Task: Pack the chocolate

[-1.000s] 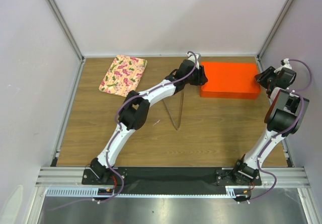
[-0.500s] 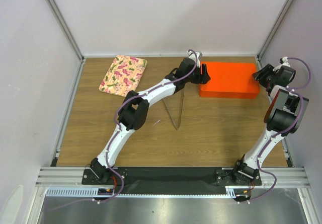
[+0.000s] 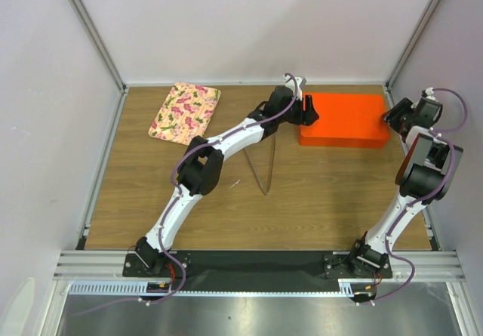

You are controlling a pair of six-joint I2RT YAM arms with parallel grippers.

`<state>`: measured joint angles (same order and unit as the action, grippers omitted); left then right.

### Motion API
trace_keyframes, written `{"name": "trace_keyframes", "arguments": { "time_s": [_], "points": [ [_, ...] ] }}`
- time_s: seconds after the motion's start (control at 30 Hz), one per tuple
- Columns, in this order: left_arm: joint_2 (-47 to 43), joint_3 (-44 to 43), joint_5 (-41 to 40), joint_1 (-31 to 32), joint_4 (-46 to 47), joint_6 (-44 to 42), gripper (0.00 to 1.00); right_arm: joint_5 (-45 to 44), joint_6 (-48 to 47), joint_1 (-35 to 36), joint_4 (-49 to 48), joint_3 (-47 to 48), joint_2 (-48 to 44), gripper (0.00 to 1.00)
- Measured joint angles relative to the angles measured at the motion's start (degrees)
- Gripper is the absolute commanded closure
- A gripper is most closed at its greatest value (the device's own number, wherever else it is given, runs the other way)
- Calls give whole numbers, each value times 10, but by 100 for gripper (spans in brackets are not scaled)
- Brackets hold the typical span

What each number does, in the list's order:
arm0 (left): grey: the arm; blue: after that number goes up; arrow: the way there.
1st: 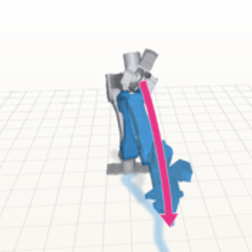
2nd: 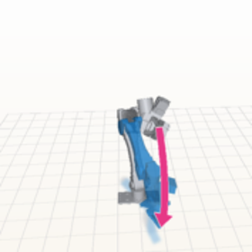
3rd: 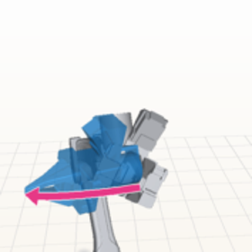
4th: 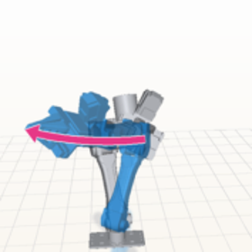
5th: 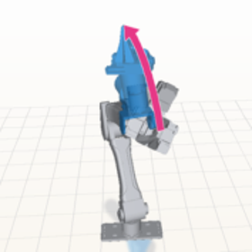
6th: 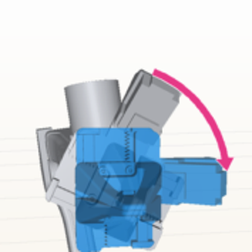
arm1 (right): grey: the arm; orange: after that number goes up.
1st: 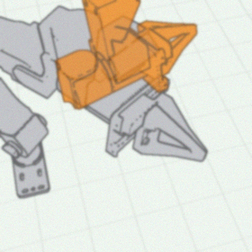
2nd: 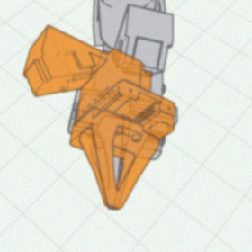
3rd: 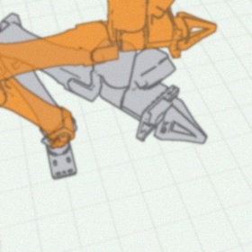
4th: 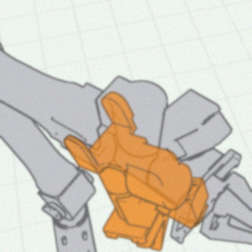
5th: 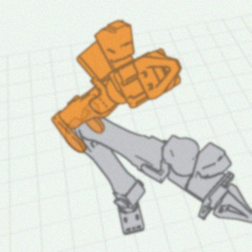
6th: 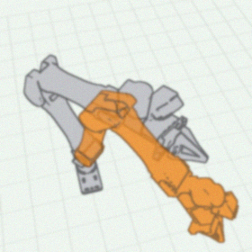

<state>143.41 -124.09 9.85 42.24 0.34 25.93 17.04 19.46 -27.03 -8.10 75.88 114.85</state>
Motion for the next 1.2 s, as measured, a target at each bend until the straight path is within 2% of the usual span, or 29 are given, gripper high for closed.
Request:
{"name": "trace_keyframes", "arguments": {
  "time_s": [0.2, 0.33, 0.5, 0.63, 0.7, 0.77, 0.9, 1.2],
  "points": [
    [0, 0, 13, 1, 13, -1, 34, -32, -7, 16, 9, -8, -44, 62],
    [0, 0, 16, 1, 20, -1, 34, -49, -30, 64, -6, -7, -83, 79],
    [0, 0, 22, 1, 21, -2, 34, -74, -48, 134, 1, 70, -29, 91],
    [0, 1, 23, 1, 23, -7, 34, -100, -36, 144, 26, 184, 94, 94],
    [0, 4, 23, 1, 26, -10, 33, -95, -21, 137, 27, 212, 134, 94],
    [0, 6, 23, 1, 26, -10, 33, -104, -15, 132, 48, 242, 145, 93],
    [0, 7, 23, 1, 29, -10, 32, -103, -10, 127, 49, 239, 145, 89],
    [0, 7, -3, 1, 30, -10, 25, -83, -2, 128, 63, 284, 175, 87]
  ]
}}
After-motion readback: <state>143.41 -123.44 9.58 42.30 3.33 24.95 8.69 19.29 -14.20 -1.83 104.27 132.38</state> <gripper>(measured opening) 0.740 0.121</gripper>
